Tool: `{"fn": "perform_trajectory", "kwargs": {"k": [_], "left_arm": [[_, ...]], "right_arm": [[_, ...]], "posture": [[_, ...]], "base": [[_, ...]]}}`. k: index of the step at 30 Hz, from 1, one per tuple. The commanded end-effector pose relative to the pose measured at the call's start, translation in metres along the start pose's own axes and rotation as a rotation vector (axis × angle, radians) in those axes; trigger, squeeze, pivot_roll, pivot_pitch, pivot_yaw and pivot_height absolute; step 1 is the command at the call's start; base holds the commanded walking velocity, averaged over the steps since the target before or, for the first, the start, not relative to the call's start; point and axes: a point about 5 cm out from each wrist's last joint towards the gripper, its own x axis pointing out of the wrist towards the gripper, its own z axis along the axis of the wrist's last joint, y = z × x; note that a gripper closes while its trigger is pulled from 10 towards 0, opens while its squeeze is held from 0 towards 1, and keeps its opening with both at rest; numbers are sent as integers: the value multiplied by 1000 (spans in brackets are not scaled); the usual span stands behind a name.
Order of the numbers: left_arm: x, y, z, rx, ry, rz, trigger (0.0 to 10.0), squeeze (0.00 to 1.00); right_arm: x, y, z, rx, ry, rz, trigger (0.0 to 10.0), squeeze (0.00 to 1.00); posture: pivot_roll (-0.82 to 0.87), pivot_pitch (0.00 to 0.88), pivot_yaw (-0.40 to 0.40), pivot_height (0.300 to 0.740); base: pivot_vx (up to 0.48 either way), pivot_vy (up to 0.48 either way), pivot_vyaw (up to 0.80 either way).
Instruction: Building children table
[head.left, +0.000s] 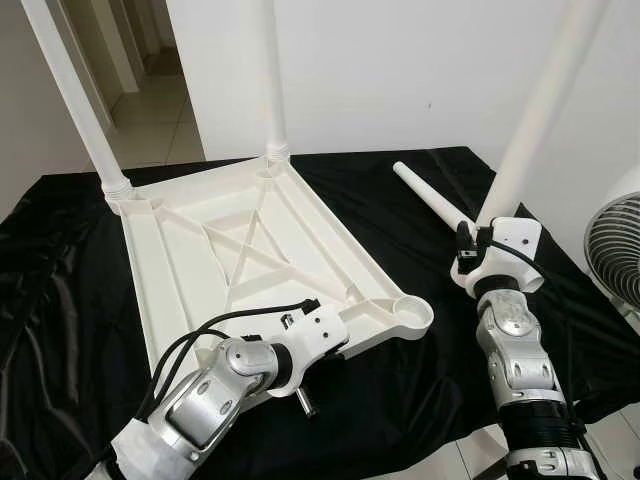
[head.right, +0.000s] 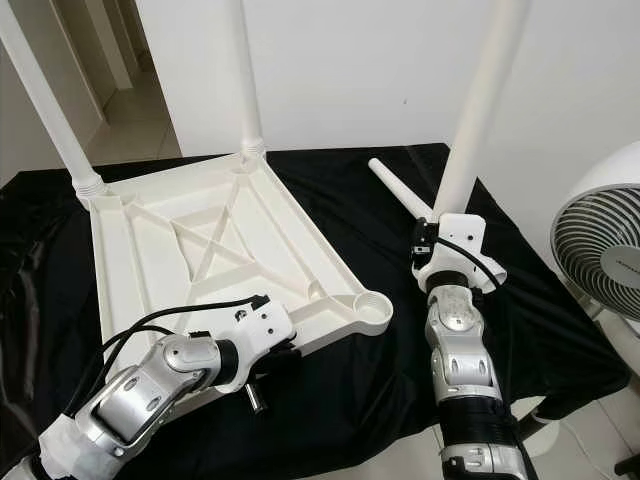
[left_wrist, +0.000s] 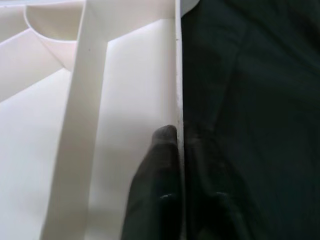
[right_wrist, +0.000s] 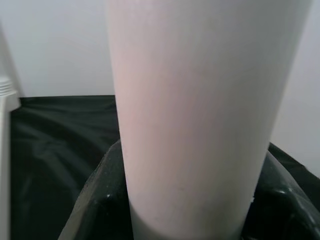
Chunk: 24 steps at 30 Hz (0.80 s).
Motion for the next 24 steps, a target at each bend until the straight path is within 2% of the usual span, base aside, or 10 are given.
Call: {"fn": "perform_trajectory", "kwargs": {"k": [1,6,7,16,19,20,23,24], "left_arm": [[0,2,2,-28,-14,-1,10000,1000],[-1,5,6,-27,-39,14,10000,1000],[-2,8,8,-36,-57,26,10000,0],[-8,14,23,-66,-150,33,10000,0],[-10,14,32,-71,-235,31,10000,0],[-10,14,32,-71,-235,31,10000,0],[-12,9,37,-65,-333,45,10000,0],[-12,9,37,-65,-333,45,10000,0]], "right_arm": [[3,14,9,18,-41,70,10000,0],[3,20,10,32,-45,107,10000,0],[3,22,10,42,-42,119,10000,0],[4,31,11,74,-30,157,10000,0],[1,34,10,90,-16,183,10000,0],[1,34,10,90,-16,183,10000,0],[-4,37,7,96,-8,213,10000,0],[-4,37,7,96,-8,213,10000,0]], "posture": [[13,19,23,740],[14,18,18,740],[15,17,15,740],[17,18,6,740],[17,20,1,740],[17,20,1,740],[12,17,-2,740],[12,17,-2,740]], "base": [[0,0,0],[0,0,0],[0,0,0],[0,0,0],[0,0,0],[0,0,0],[0,0,0],[0,0,0]]}}
